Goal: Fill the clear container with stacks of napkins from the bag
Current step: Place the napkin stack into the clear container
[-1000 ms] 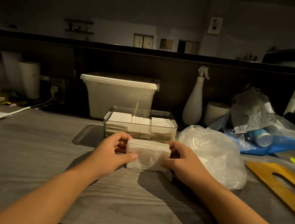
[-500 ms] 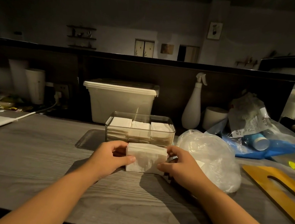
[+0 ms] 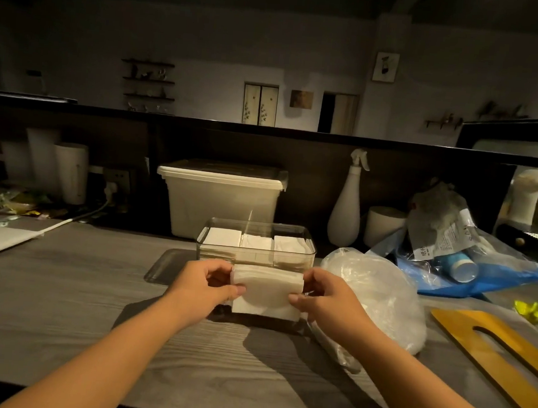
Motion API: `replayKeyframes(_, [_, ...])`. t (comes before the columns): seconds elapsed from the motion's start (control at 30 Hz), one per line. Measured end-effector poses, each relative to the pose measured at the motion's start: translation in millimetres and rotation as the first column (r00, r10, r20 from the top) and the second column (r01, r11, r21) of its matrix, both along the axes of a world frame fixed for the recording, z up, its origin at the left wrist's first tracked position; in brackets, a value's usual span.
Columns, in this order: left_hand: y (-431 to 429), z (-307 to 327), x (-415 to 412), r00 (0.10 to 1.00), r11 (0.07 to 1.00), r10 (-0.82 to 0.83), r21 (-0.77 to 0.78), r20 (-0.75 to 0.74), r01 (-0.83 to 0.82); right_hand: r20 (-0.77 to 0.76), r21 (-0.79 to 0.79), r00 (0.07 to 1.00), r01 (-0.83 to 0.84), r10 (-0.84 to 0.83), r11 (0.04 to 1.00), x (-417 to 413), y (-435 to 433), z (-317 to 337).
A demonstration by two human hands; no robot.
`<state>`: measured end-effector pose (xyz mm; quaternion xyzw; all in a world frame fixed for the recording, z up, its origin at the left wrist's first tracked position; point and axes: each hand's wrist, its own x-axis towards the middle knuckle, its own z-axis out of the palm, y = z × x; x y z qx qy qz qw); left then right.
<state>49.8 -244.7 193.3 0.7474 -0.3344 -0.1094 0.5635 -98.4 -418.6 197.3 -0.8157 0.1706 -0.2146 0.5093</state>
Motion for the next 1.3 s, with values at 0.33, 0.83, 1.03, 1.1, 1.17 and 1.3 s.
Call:
replayKeyframes(0.33, [-11, 66, 10, 0.989, 0.990, -0.013, -0.142, -0.146, -0.008, 0.189, 0.078, 0.979, 0.057, -0.071, 0.995, 17, -4, 73])
replayKeyframes(0.83, [-28, 102, 59, 0.912, 0.997, 0.015, 0.071, -0.409, 0.016, 0.075, 0.028, 0.983, 0.167, -0.168, 0.986, 127, -26, 114])
replayKeyframes(1.03, [-38, 106, 73, 0.974, 0.921, 0.043, 0.387, -0.222, 0.047, -0.101, -0.025, 0.982, 0.155, -0.157, 0.988, 152, -32, 107])
replayKeyframes(1.1, [-43, 108, 75, 0.991, 0.876, 0.022, 0.479, -0.129, 0.043, -0.153, -0.066, 0.977, 0.139, -0.147, 0.988, 157, -33, 103])
replayKeyframes(1.17, [-47, 110, 74, 0.998, 0.830, -0.010, 0.556, -0.065, 0.044, -0.190, -0.105, 0.971, 0.127, -0.145, 0.986, 160, -35, 101])
replayKeyframes(1.3, [-59, 106, 74, 0.998, 0.773, -0.060, 0.632, -0.021, 0.060, -0.233, -0.149, 0.961, 0.117, -0.150, 0.982, 164, -40, 96])
